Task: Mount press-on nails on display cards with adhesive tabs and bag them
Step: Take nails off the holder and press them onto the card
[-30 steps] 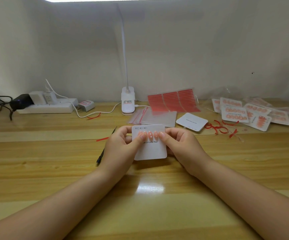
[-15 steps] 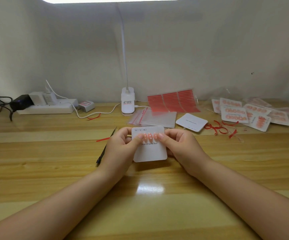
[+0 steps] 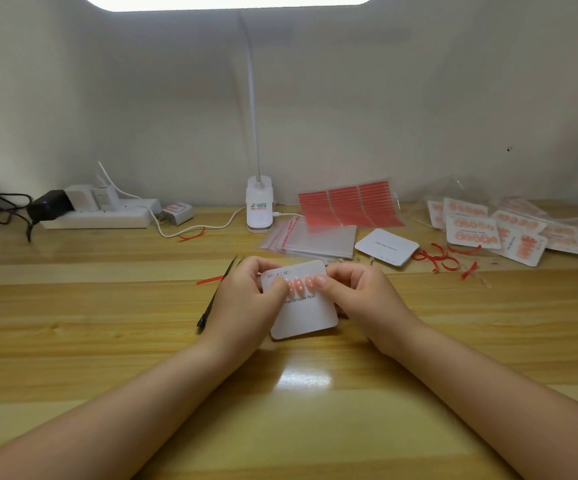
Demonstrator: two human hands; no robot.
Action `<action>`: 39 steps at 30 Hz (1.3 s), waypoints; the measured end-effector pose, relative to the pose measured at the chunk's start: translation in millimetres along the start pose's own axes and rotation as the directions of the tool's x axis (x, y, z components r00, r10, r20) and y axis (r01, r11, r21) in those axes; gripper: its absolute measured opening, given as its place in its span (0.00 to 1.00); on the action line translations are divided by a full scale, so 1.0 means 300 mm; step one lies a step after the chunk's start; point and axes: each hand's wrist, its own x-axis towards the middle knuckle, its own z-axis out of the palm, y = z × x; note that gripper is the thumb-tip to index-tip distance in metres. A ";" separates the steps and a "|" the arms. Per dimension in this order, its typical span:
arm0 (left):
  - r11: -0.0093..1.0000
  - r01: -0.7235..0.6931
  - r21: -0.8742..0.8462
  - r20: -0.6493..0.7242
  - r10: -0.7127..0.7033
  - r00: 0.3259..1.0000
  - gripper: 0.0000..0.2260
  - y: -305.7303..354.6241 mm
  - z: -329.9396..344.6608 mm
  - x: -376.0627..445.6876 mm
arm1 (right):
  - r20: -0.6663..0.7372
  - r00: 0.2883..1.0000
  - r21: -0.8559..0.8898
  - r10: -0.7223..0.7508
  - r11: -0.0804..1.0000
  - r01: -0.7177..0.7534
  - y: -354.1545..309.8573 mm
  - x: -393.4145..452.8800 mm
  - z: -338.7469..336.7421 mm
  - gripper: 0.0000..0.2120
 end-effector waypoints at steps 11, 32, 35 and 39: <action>0.590 -0.294 0.752 0.182 0.243 0.953 0.14 0.017 -0.035 0.021 | -0.024 0.964 -0.587 -0.266 0.784 0.201 0.007 -0.015 0.008 0.20; 0.375 -0.027 0.926 0.200 -0.430 0.881 0.26 -0.053 -0.300 0.228 | 0.075 0.938 -0.829 -0.339 0.502 0.248 -0.006 -0.021 0.013 0.10; 0.395 -0.040 0.918 0.163 -0.282 0.945 0.23 -0.059 -0.291 0.229 | 0.079 0.940 -0.821 -0.332 0.513 0.250 -0.004 -0.022 0.015 0.10; 0.473 0.029 0.881 0.065 -0.181 0.981 0.18 -0.068 -0.307 0.236 | 0.078 0.942 -0.813 -0.327 0.525 0.250 -0.004 -0.019 0.013 0.10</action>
